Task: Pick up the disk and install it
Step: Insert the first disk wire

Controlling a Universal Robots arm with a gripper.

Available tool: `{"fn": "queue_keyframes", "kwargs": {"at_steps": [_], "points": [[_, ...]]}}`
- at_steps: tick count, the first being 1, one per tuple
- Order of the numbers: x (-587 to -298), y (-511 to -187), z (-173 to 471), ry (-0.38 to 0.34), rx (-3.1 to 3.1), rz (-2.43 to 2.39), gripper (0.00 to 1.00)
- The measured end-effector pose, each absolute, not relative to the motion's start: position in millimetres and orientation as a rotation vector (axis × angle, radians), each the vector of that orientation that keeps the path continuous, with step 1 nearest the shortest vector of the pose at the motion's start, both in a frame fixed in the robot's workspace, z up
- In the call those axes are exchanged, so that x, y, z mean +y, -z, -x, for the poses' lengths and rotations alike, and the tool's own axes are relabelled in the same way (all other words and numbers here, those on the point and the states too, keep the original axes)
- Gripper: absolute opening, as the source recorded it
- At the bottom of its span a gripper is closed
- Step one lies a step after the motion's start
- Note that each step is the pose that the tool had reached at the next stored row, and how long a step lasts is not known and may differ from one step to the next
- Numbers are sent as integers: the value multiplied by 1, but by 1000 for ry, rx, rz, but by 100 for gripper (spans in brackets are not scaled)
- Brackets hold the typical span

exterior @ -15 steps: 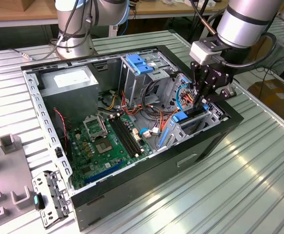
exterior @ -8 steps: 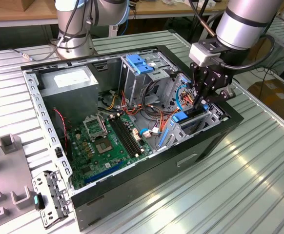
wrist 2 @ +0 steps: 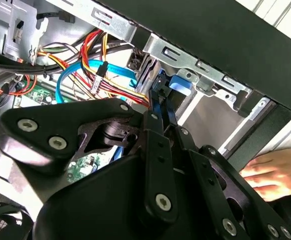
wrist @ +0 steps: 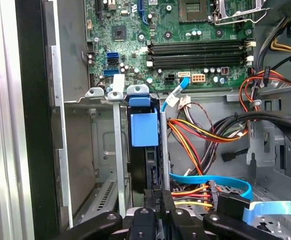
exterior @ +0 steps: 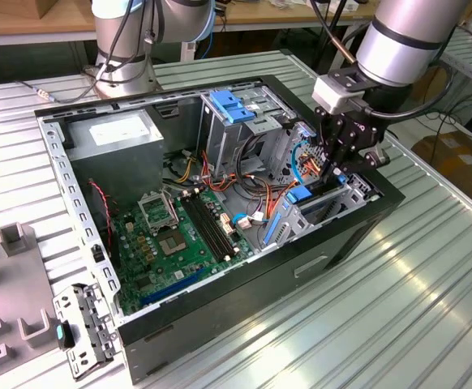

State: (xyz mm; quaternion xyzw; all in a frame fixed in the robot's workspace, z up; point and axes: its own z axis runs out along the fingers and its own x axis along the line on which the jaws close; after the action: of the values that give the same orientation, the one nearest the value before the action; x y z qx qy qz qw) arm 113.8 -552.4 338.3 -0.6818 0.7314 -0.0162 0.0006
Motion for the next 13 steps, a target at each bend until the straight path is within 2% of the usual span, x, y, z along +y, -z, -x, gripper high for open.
{"fn": "queue_keyframes", "kwargs": {"at_steps": [6,7,11,12,13], "points": [[-552,-346,-114,50,2296,2140,18],[-552,-353,-114,50,2296,2140,25],[-552,-355,-114,50,2296,2140,25],[-552,-355,-114,51,2296,2140,24],[-552,-355,-114,51,2296,2140,17]]}}
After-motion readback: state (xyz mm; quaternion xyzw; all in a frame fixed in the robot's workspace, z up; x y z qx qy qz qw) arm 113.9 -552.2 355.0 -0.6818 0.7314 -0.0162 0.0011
